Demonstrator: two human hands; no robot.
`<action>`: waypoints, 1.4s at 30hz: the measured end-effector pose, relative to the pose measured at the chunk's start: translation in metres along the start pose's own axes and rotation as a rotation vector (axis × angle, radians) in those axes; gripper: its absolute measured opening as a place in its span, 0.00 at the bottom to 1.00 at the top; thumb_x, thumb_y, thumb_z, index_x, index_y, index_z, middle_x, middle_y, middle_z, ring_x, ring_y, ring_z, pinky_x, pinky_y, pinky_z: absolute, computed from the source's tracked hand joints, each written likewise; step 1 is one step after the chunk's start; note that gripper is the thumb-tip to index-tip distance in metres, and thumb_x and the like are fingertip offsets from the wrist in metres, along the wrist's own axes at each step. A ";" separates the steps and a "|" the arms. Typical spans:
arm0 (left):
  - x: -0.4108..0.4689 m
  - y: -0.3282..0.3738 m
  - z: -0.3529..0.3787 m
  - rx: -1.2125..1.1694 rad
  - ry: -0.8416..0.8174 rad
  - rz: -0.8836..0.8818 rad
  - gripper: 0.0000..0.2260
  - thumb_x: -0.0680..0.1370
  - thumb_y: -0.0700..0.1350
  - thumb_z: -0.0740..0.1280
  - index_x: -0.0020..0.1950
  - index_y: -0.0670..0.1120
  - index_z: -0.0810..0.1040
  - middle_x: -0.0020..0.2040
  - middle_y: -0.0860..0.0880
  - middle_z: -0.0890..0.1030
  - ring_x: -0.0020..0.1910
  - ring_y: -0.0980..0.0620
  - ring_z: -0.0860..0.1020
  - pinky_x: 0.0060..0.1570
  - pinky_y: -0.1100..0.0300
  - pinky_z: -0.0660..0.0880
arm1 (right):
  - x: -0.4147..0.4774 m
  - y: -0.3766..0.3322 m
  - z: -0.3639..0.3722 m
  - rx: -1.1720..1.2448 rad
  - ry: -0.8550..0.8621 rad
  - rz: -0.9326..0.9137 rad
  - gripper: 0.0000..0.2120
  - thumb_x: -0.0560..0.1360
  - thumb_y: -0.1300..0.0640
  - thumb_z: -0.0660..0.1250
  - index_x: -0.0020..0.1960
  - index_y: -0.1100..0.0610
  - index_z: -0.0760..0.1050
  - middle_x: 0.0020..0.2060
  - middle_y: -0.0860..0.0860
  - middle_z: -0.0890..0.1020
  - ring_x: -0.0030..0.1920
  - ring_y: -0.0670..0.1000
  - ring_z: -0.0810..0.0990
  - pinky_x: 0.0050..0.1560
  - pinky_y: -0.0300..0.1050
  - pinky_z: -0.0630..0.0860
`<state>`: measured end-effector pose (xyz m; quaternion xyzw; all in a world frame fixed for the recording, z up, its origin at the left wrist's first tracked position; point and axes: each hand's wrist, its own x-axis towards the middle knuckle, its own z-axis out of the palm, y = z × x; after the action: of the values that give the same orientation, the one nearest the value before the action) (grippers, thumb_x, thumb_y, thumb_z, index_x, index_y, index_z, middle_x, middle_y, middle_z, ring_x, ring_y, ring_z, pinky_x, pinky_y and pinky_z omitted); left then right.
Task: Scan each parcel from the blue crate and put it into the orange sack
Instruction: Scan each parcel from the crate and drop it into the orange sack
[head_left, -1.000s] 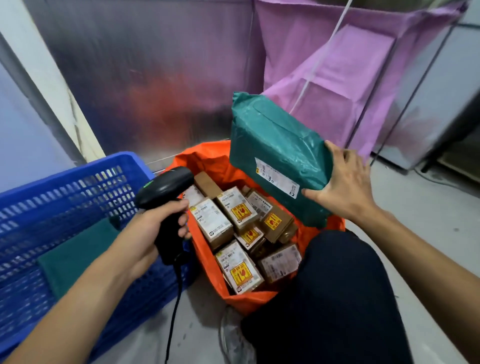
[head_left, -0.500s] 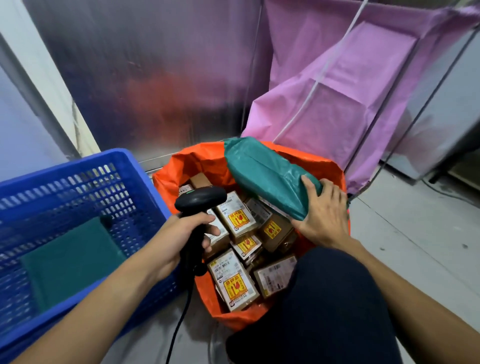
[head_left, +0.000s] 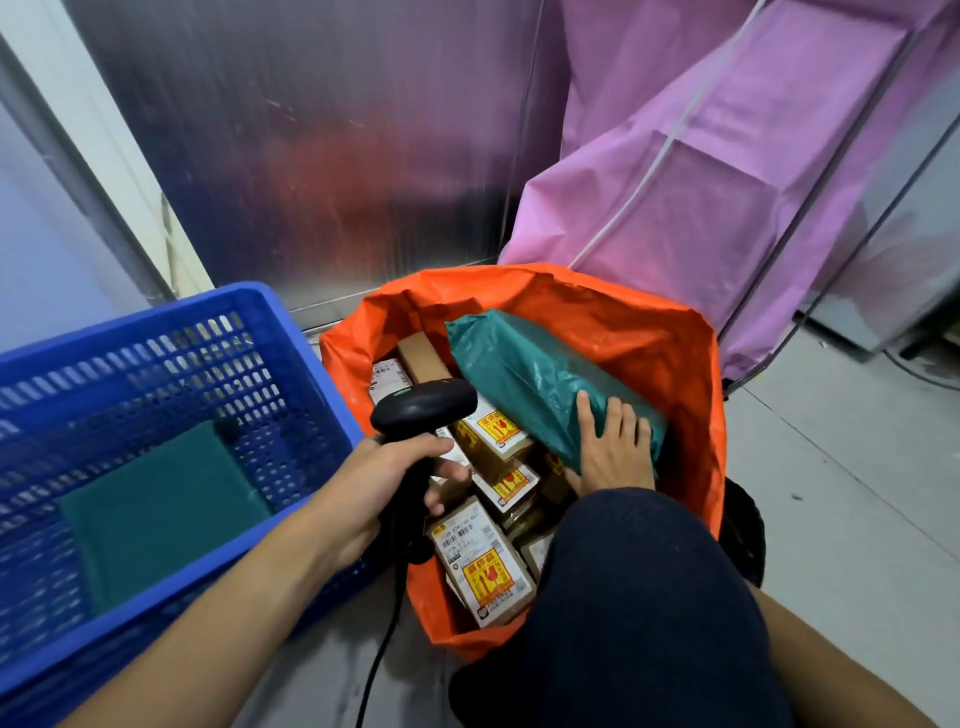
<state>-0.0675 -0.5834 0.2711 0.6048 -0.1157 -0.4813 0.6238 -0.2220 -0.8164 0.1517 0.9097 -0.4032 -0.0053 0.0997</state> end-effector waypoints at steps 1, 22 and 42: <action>0.001 -0.001 -0.002 -0.001 0.007 -0.006 0.10 0.80 0.40 0.69 0.61 0.41 0.78 0.42 0.38 0.84 0.28 0.48 0.71 0.39 0.52 0.73 | -0.001 0.001 0.003 -0.003 -0.003 -0.005 0.60 0.53 0.39 0.85 0.77 0.60 0.68 0.63 0.69 0.74 0.62 0.68 0.75 0.60 0.66 0.74; -0.048 0.043 -0.045 -0.023 0.101 0.079 0.03 0.80 0.40 0.68 0.48 0.40 0.77 0.39 0.39 0.84 0.25 0.50 0.72 0.30 0.57 0.76 | 0.055 0.021 -0.129 0.059 -0.477 -0.164 0.25 0.79 0.40 0.64 0.66 0.57 0.76 0.63 0.57 0.81 0.62 0.60 0.80 0.58 0.49 0.77; -0.127 0.052 -0.175 0.088 0.510 0.282 0.10 0.76 0.46 0.76 0.54 0.44 0.84 0.40 0.44 0.86 0.29 0.49 0.76 0.35 0.56 0.77 | 0.020 -0.167 -0.206 0.235 -0.302 -0.521 0.17 0.79 0.46 0.66 0.57 0.57 0.83 0.56 0.56 0.83 0.55 0.60 0.81 0.55 0.50 0.78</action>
<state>0.0188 -0.3872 0.3297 0.7107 -0.0590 -0.2168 0.6667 -0.0678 -0.6856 0.3244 0.9764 -0.1651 -0.1191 -0.0718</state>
